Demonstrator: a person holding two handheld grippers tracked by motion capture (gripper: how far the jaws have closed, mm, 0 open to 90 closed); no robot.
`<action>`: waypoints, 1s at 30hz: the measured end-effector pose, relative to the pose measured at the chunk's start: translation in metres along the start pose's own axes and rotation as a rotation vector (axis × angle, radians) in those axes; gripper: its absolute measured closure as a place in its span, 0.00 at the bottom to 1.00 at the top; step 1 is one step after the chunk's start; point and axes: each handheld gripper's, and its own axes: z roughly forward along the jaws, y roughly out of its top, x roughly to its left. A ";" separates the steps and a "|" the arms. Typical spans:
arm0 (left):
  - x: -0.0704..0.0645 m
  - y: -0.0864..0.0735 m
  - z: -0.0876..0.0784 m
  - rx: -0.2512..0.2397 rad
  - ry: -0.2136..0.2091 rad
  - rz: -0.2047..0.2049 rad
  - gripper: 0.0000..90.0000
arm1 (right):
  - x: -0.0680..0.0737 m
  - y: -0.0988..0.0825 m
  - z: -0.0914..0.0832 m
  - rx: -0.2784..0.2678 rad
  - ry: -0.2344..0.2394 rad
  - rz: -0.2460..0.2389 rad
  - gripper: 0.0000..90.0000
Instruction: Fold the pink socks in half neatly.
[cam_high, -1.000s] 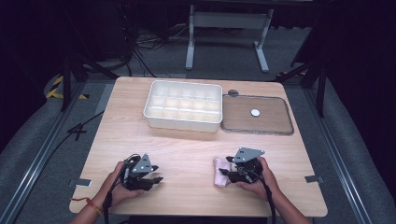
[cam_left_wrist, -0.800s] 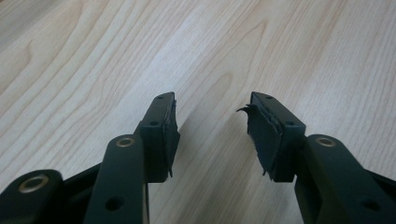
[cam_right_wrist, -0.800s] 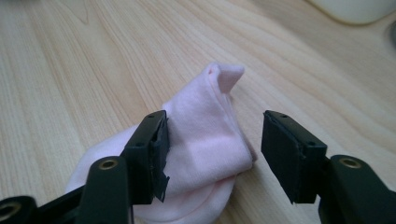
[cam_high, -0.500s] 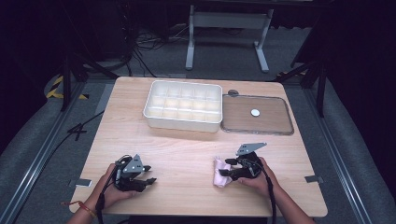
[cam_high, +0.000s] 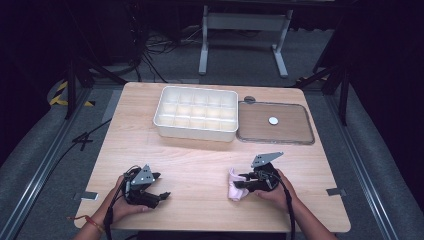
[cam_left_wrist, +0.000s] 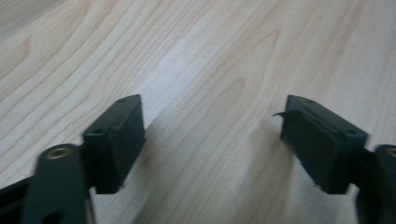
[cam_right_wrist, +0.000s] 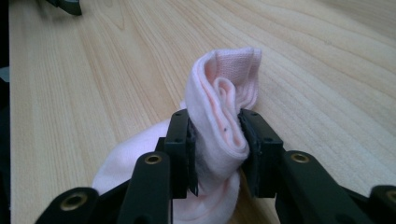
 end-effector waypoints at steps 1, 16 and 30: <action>0.000 0.000 0.000 0.003 0.004 0.001 0.19 | 0.001 0.000 0.000 -0.003 -0.011 -0.011 0.76; -0.001 0.002 0.003 0.009 0.017 -0.022 0.15 | 0.014 0.007 -0.014 -0.062 -0.090 -0.115 0.77; 0.002 0.003 0.003 0.009 0.004 -0.005 0.15 | 0.015 0.011 -0.026 -0.116 -0.142 -0.152 0.77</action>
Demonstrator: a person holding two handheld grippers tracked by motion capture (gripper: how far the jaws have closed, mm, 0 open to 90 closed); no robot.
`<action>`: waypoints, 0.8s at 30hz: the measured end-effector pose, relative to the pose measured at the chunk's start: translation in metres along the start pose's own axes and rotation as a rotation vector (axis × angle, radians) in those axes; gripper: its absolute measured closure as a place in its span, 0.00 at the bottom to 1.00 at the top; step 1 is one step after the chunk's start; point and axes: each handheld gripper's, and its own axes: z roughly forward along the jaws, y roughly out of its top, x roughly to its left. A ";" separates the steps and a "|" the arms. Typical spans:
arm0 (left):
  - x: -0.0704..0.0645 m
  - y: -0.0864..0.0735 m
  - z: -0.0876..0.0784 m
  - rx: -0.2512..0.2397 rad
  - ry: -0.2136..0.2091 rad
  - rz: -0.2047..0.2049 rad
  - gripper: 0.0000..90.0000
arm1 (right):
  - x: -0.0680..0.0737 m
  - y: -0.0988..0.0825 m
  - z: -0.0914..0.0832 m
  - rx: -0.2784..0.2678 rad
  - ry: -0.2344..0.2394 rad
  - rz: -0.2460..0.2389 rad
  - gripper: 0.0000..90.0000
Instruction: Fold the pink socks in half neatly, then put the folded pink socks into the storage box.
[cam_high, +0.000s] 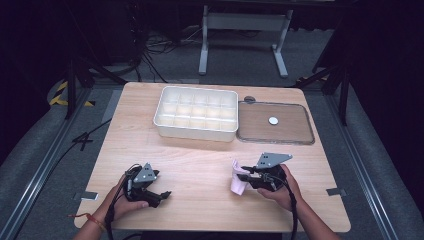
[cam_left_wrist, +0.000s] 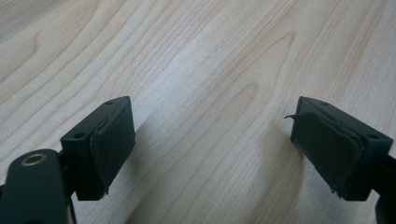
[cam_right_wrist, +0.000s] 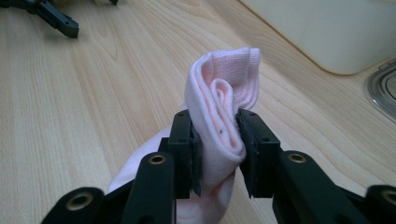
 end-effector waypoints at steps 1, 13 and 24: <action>0.000 0.000 0.000 0.000 0.000 0.003 0.15 | -0.001 0.000 -0.001 -0.002 -0.003 -0.002 0.77; 0.002 0.000 0.001 -0.002 -0.006 0.006 0.15 | -0.003 -0.001 -0.007 -0.018 -0.034 -0.002 0.77; 0.002 0.000 0.001 -0.002 -0.006 0.006 0.15 | -0.003 0.002 -0.010 -0.041 -0.047 -0.011 0.77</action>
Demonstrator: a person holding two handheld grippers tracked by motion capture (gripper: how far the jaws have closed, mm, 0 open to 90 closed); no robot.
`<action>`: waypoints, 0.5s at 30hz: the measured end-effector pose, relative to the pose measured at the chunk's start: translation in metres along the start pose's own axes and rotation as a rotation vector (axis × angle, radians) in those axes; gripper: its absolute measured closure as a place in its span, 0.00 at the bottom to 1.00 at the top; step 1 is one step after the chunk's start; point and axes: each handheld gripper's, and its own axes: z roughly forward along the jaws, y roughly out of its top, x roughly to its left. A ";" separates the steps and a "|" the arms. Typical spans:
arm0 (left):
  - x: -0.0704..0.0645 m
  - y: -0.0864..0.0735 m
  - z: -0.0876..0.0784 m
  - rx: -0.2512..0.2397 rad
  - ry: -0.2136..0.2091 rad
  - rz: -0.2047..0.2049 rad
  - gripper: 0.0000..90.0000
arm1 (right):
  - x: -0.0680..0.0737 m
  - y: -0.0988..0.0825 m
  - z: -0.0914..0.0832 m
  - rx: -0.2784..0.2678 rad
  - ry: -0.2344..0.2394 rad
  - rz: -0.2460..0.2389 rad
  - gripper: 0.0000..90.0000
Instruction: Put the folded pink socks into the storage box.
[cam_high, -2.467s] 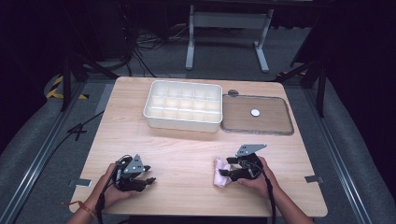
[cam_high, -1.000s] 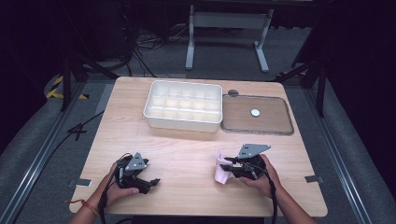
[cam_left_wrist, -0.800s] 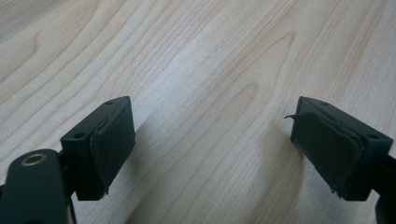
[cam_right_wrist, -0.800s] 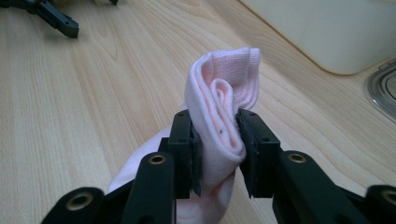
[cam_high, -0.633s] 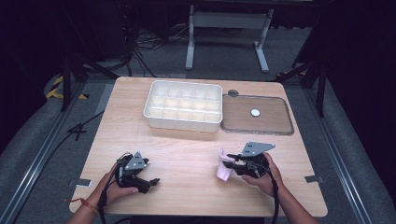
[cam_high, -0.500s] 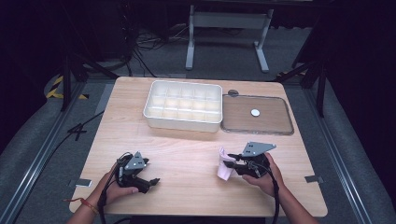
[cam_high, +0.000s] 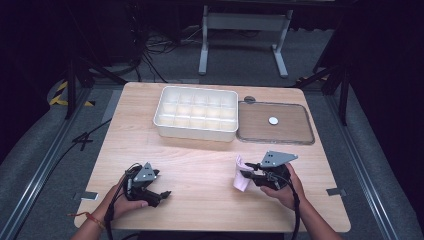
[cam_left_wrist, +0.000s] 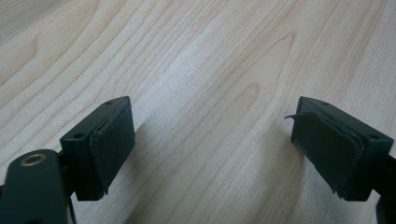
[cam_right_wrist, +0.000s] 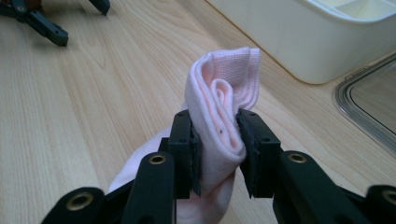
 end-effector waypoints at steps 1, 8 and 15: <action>0.000 0.000 0.000 -0.001 0.001 -0.002 0.15 | 0.000 0.000 0.000 0.000 -0.002 0.004 0.77; 0.000 0.000 0.000 0.000 0.001 -0.003 0.15 | -0.001 0.001 -0.002 -0.008 -0.013 -0.004 0.77; 0.000 0.000 0.000 0.000 0.001 -0.003 0.15 | -0.001 0.003 -0.006 -0.024 -0.032 -0.016 0.77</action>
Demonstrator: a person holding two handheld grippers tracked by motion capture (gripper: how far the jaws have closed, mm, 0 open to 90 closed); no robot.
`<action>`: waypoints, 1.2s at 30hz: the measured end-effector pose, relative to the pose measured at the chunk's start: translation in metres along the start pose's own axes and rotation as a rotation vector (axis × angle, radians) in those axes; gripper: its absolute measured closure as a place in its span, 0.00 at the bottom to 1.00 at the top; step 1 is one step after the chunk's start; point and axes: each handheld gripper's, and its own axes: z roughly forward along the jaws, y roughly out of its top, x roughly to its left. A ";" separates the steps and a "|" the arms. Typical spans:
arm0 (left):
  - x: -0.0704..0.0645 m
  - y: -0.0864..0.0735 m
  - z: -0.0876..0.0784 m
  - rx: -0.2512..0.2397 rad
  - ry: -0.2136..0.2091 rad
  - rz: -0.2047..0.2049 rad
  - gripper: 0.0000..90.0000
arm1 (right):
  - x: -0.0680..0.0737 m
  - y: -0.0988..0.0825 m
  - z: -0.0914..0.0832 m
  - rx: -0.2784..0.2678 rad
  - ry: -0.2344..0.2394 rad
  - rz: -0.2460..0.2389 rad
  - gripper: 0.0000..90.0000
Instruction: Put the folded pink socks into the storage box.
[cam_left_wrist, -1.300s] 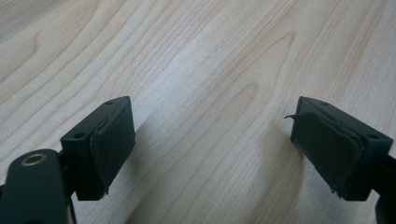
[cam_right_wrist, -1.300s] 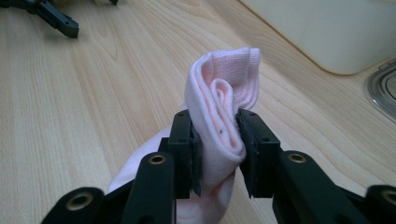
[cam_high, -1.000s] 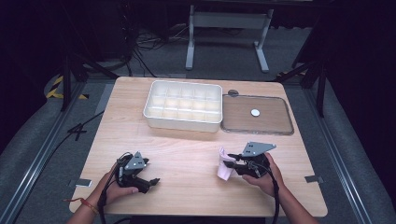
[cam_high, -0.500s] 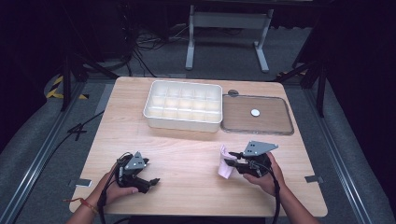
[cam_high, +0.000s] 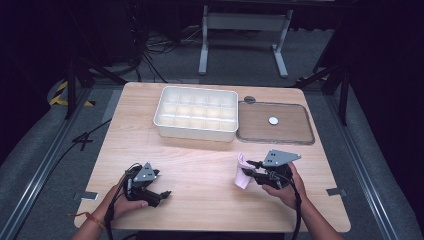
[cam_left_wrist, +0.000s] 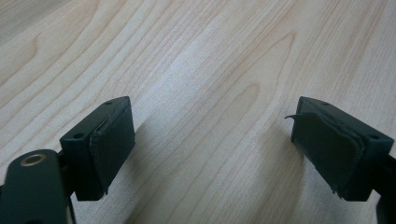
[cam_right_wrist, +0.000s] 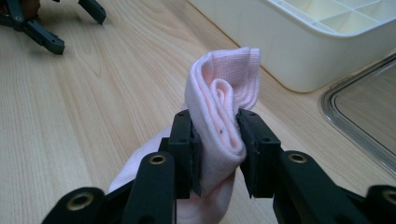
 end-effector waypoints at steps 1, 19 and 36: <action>0.000 0.000 0.000 0.000 0.000 0.000 0.15 | 0.000 0.001 0.000 -0.002 0.000 -0.003 0.77; 0.000 0.001 0.001 0.003 0.005 -0.008 0.14 | -0.004 0.022 -0.012 -0.082 -0.083 -0.054 0.77; 0.000 0.001 0.002 0.000 0.005 -0.011 0.14 | -0.019 0.054 -0.012 -0.102 -0.146 -0.097 0.77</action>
